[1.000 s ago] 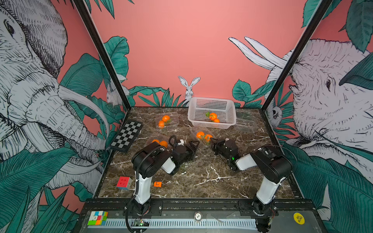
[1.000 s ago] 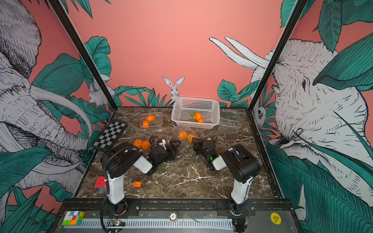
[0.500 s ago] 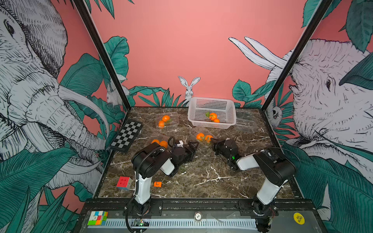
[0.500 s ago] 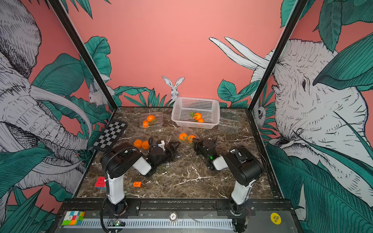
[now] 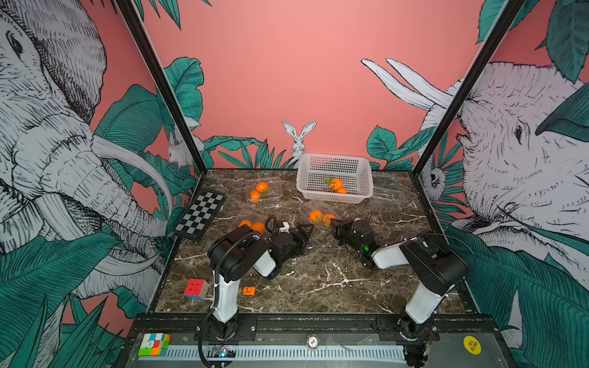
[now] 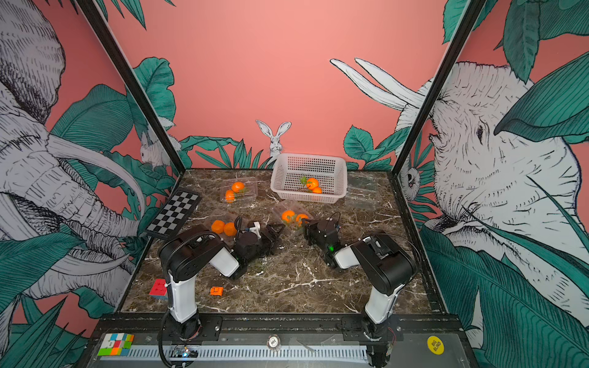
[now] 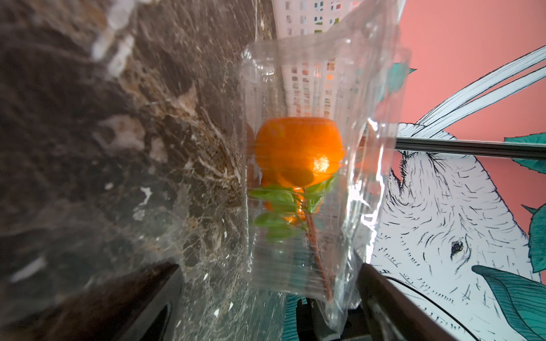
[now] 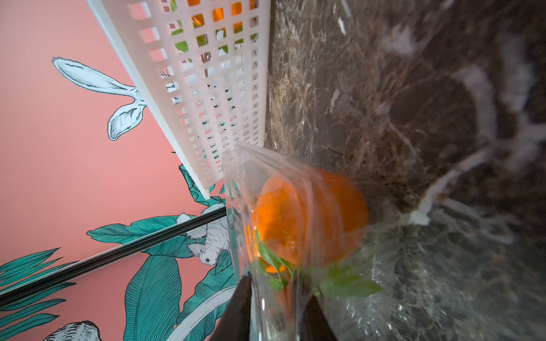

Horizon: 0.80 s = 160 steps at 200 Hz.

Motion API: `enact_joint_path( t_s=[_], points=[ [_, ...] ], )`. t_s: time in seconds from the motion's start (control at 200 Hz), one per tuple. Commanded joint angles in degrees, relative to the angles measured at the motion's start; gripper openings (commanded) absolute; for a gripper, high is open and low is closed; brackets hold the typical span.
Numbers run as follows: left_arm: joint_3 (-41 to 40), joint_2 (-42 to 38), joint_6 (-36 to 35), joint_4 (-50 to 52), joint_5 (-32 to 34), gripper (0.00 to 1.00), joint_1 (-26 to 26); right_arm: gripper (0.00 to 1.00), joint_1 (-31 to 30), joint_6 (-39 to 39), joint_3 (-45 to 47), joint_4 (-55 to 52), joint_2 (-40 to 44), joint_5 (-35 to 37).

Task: Take oranges out of containers
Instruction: Open the packing box at the center of the board.

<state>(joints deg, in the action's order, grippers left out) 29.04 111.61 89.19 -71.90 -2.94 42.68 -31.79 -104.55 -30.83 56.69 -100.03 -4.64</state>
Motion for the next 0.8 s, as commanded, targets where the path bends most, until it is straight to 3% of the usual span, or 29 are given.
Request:
enact_joint_path(
  t_s=[0.0,0.795],
  points=[
    [-2.0,1.2,0.7,4.8,0.7,0.94,0.5,0.25,-0.5,-0.9,-1.2,2.7,-0.6,1.1],
    [-1.7,2.0,0.9,4.4,1.1,0.94,0.5,0.25,-1.3,-0.2,-1.4,1.3,0.5,-0.5]
  ],
)
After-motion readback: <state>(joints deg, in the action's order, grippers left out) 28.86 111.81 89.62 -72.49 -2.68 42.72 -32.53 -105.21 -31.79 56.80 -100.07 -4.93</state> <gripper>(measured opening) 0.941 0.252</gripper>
